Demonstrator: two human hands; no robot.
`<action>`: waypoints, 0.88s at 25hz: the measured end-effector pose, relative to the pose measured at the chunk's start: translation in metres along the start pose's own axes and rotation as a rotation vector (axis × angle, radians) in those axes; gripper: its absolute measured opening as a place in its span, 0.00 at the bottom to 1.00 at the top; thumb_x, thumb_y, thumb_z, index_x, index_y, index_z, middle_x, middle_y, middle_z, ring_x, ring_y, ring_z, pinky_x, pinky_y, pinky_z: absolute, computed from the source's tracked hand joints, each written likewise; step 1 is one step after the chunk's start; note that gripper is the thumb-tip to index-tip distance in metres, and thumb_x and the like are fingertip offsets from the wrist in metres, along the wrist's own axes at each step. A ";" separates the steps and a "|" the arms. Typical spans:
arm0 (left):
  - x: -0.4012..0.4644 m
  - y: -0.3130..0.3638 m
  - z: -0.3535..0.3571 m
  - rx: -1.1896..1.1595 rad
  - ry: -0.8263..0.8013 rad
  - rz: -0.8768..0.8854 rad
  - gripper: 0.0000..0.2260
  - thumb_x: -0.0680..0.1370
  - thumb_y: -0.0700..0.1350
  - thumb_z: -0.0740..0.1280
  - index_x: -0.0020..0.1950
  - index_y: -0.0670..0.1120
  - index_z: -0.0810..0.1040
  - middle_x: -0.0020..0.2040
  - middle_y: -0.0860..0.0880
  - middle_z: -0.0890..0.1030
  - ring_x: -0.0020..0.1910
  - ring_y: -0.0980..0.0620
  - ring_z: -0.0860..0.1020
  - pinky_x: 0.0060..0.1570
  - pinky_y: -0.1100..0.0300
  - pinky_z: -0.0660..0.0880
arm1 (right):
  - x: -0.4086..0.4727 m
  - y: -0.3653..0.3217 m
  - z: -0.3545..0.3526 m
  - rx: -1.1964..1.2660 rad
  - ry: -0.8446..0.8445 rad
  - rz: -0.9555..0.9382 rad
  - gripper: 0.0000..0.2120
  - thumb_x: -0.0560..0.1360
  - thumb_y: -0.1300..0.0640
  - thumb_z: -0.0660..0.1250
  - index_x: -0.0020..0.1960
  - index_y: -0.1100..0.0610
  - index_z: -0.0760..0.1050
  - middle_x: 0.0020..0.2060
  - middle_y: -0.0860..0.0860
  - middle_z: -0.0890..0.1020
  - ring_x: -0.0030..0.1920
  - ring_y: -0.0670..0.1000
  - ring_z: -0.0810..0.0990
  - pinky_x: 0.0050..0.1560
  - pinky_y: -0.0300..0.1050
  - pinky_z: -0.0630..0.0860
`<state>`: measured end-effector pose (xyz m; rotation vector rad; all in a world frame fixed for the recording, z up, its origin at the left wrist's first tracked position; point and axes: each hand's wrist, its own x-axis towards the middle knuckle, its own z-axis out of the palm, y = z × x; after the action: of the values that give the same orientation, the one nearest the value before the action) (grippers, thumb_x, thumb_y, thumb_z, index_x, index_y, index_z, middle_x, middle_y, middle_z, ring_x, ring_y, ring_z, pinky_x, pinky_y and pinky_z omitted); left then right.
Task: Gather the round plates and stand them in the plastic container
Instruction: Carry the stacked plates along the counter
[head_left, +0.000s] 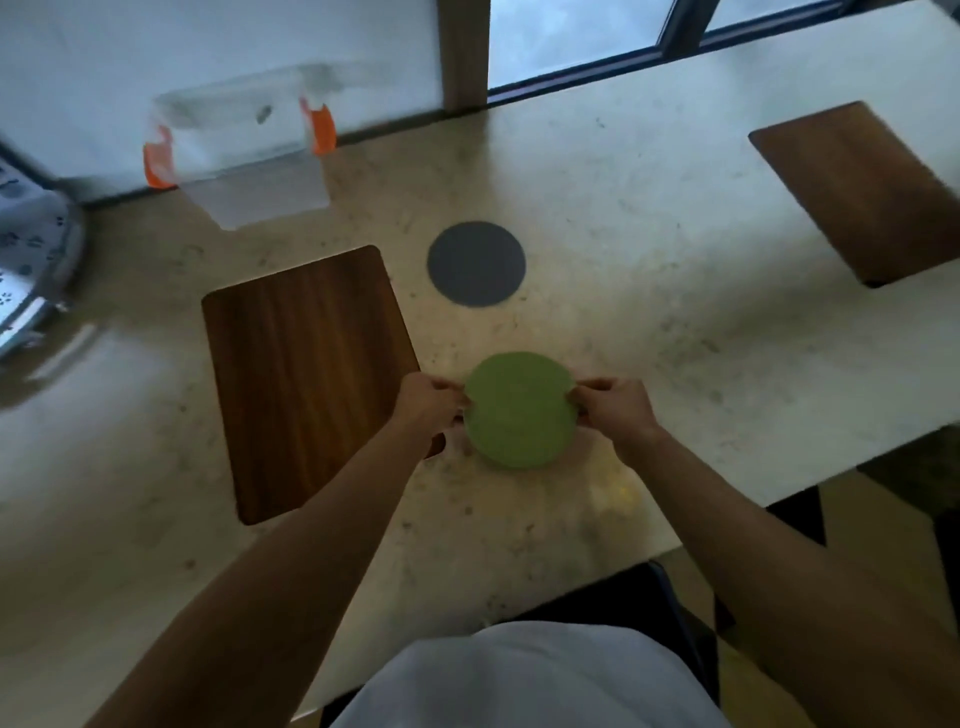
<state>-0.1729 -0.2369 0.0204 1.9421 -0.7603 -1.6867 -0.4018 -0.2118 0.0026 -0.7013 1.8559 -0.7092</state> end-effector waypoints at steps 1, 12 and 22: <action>0.005 0.002 0.010 0.017 0.003 -0.007 0.07 0.74 0.27 0.68 0.51 0.31 0.76 0.48 0.35 0.80 0.43 0.39 0.81 0.46 0.48 0.81 | 0.007 0.003 -0.008 -0.015 0.001 -0.003 0.04 0.71 0.62 0.73 0.39 0.54 0.82 0.39 0.56 0.86 0.42 0.56 0.86 0.43 0.54 0.84; 0.028 -0.005 0.041 0.162 0.068 -0.012 0.07 0.71 0.29 0.71 0.38 0.39 0.77 0.45 0.37 0.82 0.47 0.38 0.83 0.46 0.44 0.83 | 0.032 0.021 -0.024 -0.254 0.075 -0.020 0.09 0.71 0.56 0.73 0.50 0.57 0.84 0.44 0.52 0.86 0.46 0.50 0.83 0.53 0.47 0.80; 0.021 -0.010 0.046 0.614 0.166 0.249 0.01 0.70 0.39 0.73 0.39 0.42 0.85 0.39 0.44 0.86 0.40 0.47 0.84 0.46 0.54 0.81 | 0.021 0.023 -0.014 -0.439 0.225 -0.154 0.06 0.72 0.57 0.73 0.48 0.57 0.84 0.42 0.52 0.86 0.38 0.47 0.80 0.42 0.35 0.71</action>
<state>-0.2153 -0.2430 -0.0084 2.2151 -1.5139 -1.2084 -0.4252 -0.2101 -0.0219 -1.0914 2.2119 -0.4927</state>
